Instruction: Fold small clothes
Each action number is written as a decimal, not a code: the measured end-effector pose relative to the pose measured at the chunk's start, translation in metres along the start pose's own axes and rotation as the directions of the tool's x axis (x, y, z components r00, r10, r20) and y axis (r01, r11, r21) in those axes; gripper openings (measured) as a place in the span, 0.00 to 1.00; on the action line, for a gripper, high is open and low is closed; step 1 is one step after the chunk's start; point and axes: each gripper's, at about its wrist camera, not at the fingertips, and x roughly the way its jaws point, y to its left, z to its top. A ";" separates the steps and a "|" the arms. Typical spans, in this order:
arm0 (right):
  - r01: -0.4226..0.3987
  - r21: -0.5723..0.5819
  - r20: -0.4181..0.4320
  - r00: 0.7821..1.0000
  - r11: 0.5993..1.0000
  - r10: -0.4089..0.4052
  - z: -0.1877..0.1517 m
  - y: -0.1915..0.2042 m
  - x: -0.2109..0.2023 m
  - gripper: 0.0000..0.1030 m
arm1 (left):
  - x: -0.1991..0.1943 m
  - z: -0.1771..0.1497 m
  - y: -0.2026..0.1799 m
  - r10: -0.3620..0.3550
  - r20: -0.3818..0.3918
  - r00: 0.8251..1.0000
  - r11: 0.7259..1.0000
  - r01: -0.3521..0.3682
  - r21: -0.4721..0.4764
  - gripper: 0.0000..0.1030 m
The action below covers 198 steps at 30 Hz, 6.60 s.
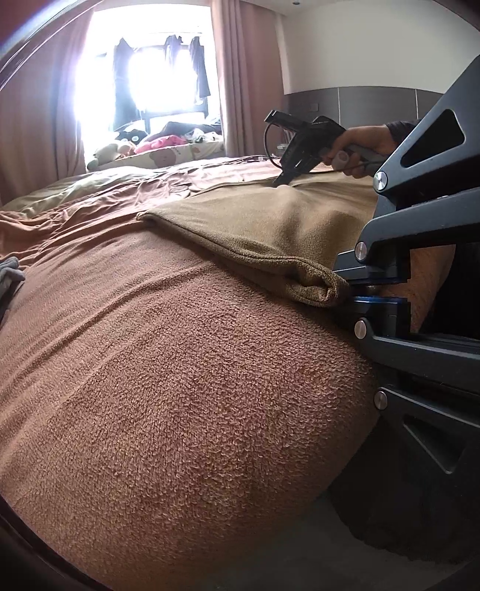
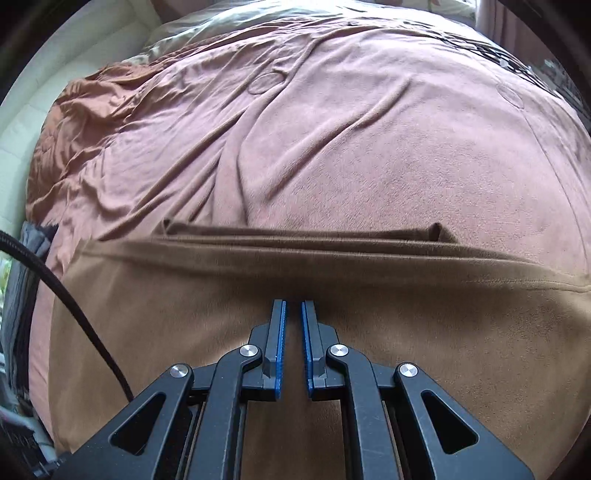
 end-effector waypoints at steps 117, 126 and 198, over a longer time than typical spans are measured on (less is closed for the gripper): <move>-0.092 0.016 0.095 0.991 0.996 0.090 -0.215 -0.132 -0.220 0.05 | 0.189 -0.132 -0.193 0.361 -0.261 0.895 0.751 -0.113 0.651 0.52; -0.215 0.194 0.106 0.975 0.957 0.198 -0.251 -0.195 -0.214 0.05 | 0.207 -0.149 -0.197 0.413 -0.248 0.876 0.692 -0.125 0.711 0.52; -0.028 -0.113 0.107 0.993 0.993 0.040 -0.085 -0.095 -0.158 0.07 | 0.187 -0.028 -0.224 0.261 -0.220 0.940 0.788 -0.076 0.612 0.51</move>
